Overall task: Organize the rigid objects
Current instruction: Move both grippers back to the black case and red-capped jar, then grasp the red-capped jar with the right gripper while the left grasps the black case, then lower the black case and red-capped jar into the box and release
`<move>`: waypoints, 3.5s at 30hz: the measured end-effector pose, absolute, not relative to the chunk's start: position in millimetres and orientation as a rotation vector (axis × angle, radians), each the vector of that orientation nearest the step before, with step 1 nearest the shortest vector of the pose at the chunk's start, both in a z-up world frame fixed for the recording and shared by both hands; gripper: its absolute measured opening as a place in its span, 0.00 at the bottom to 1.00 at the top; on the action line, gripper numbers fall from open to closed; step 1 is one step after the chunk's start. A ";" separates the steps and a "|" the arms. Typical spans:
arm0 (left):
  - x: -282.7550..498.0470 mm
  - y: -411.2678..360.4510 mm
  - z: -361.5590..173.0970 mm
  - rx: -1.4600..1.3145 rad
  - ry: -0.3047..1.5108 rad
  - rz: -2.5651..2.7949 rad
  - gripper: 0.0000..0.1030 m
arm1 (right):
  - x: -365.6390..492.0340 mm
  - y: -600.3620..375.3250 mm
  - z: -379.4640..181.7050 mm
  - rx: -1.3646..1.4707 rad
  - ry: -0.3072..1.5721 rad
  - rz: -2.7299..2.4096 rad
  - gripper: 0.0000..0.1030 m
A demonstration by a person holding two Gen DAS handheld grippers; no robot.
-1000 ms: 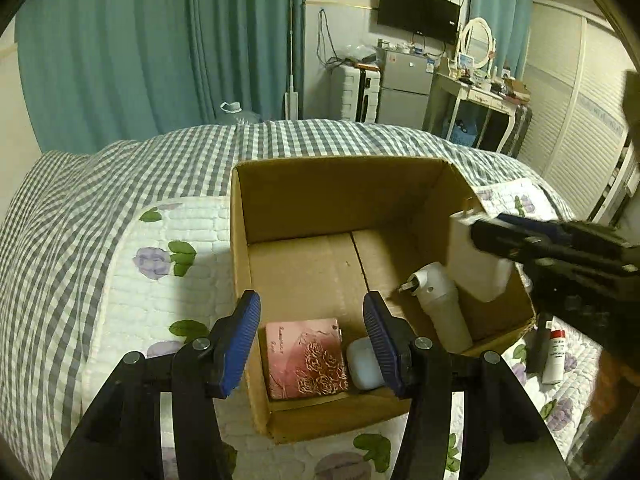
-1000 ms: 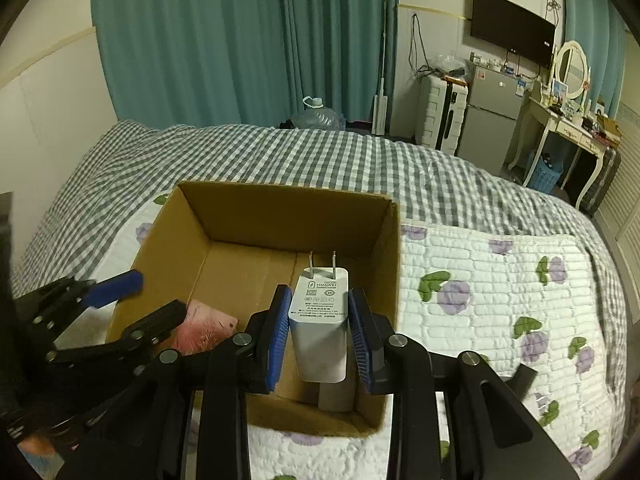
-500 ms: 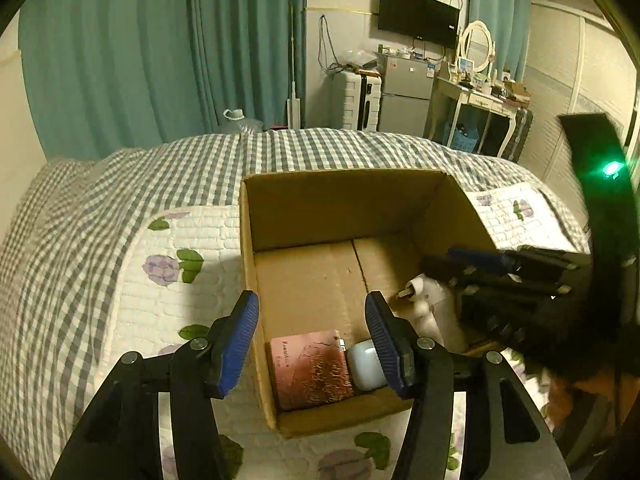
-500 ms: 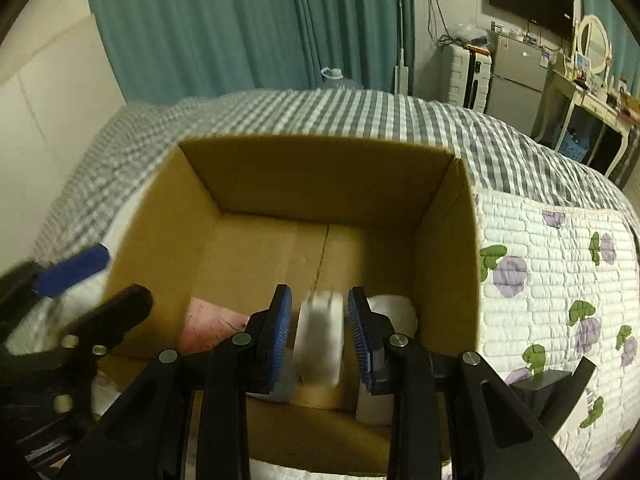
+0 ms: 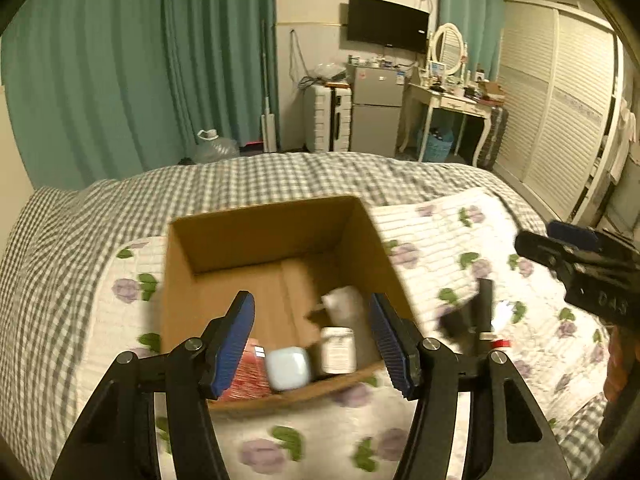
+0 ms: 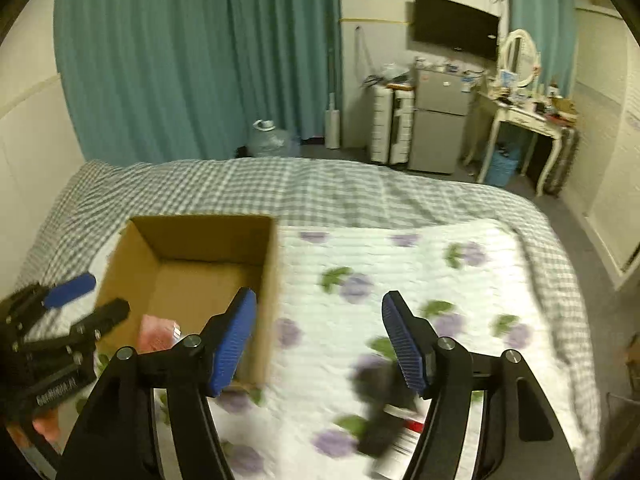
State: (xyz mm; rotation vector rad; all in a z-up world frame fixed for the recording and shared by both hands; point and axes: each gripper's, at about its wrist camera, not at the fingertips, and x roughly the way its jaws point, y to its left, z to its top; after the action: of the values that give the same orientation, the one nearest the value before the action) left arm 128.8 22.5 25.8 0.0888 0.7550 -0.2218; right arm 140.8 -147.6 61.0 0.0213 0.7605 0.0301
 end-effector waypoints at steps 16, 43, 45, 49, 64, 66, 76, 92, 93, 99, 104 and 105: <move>83.2 -83.3 -45.0 0.142 0.833 -0.236 0.62 | 73.5 -246.4 -64.6 0.108 1.022 -0.053 0.63; 95.7 -94.1 -120.6 0.142 0.967 -0.190 0.62 | 93.7 -231.6 -111.6 0.141 1.033 -0.004 0.39; 98.1 -98.3 -119.1 0.144 0.970 -0.184 0.62 | 88.3 -238.9 -101.1 0.149 1.002 -0.014 0.37; 98.3 -114.9 -116.8 0.153 0.978 -0.207 0.62 | 81.5 -259.4 -87.5 0.170 0.967 -0.052 0.36; 126.7 -196.3 -144.0 0.209 1.012 -0.344 0.62 | 82.7 -304.7 -81.8 0.213 0.942 -0.102 0.36; 132.4 -200.7 -146.8 0.189 1.006 -0.354 0.62 | 84.0 -305.7 -86.4 0.217 0.947 -0.104 0.36; 118.5 -200.8 -138.5 0.216 0.988 -0.417 0.40 | 79.9 -310.0 -88.5 0.240 0.935 -0.095 0.36; 90.1 -111.4 -11.2 0.101 0.842 -0.387 0.39 | 53.9 -258.8 7.7 0.130 0.843 -0.063 0.36; 90.8 -102.6 -3.3 0.089 0.838 -0.383 0.39 | 55.1 -249.1 19.0 0.119 0.832 -0.054 0.36; 100.8 -36.7 48.0 0.097 0.759 -0.312 0.40 | 74.6 -191.3 65.6 0.065 0.772 0.013 0.36; 122.0 19.4 60.7 0.070 0.738 -0.250 0.40 | 93.3 -141.6 87.0 0.005 0.742 0.073 0.36; 128.6 29.8 58.0 0.041 0.744 -0.239 0.40 | 97.9 -130.7 90.3 -0.009 0.738 0.085 0.36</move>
State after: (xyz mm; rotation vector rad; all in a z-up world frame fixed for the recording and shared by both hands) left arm 128.6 29.8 58.0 0.0414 0.7443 -0.2394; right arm 97.9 -130.7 90.3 -0.0091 0.7381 0.0847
